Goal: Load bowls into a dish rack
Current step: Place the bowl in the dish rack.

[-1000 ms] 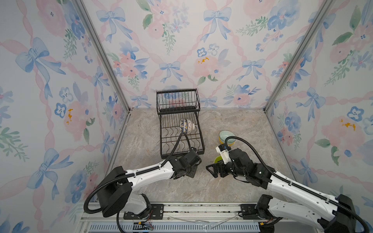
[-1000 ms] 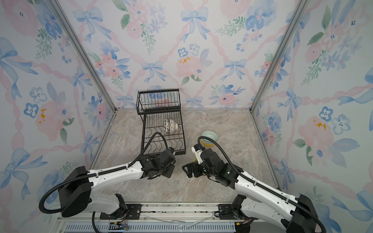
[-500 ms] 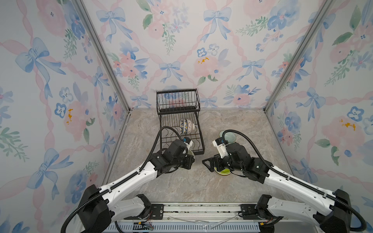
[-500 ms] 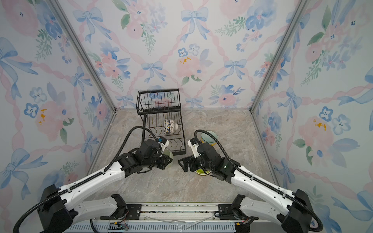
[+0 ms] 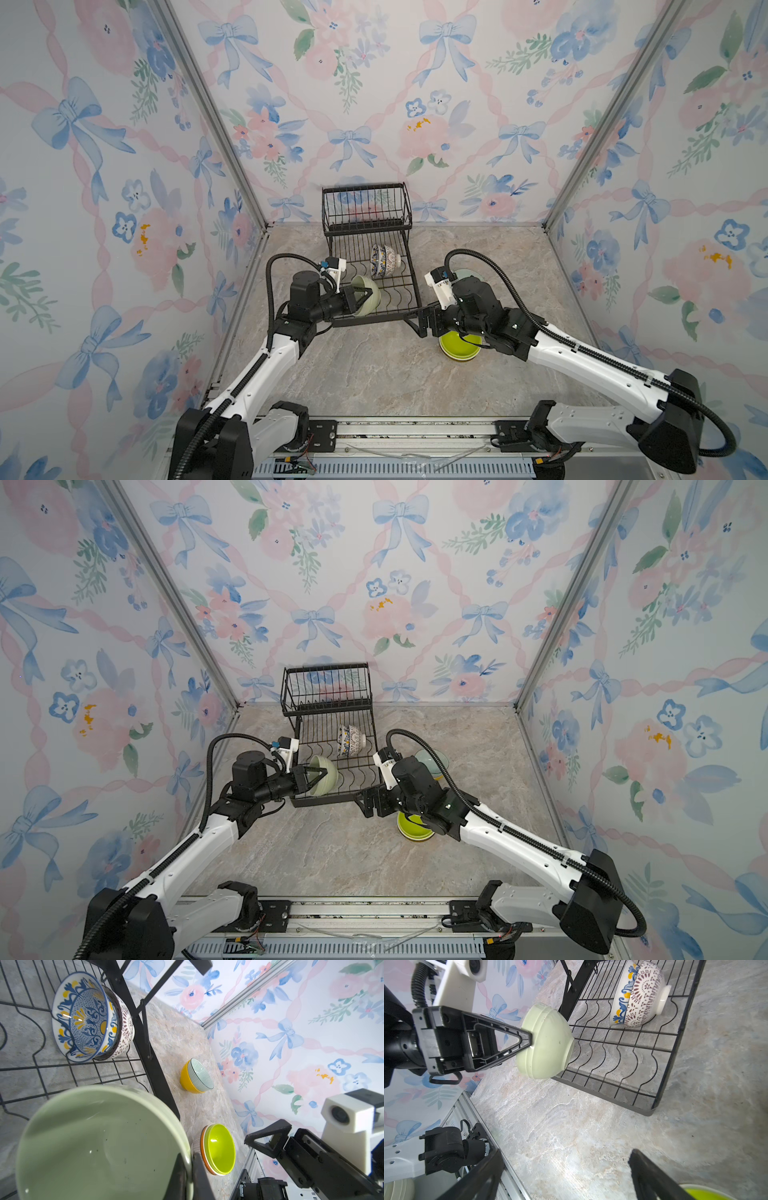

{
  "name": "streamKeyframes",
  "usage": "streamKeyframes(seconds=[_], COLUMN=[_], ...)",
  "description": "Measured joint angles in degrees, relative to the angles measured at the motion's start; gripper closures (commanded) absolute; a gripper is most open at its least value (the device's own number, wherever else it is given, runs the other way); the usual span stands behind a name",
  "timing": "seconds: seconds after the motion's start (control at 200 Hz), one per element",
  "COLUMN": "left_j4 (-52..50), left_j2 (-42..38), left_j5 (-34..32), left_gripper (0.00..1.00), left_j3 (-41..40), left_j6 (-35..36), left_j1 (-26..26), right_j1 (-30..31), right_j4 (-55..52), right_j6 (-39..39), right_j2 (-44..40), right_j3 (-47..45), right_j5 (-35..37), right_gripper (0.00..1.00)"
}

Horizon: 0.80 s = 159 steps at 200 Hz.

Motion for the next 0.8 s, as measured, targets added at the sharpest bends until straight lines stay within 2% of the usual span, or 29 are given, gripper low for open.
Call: streamKeyframes(seconds=[0.365,0.595,0.795], left_j4=[21.86,32.24,39.06], left_j2=[13.27,22.03,29.94], left_j5=[5.31,5.31,5.51], left_gripper=[1.00,1.00,1.00], left_j3=[-1.40,-1.03,2.71], left_j6=[-8.81,-13.70,-17.77], left_j1=[6.47,7.58,7.98], right_j1=[-0.02,0.00,0.00], right_j4=[2.91,4.33,5.05], right_j6=[-0.37,-0.17,0.15], right_j2=[4.57,5.55,5.66], right_j3=[0.92,1.29,1.29], right_j5=[1.38,1.33,1.31], right_gripper=[0.04,0.04,0.04])
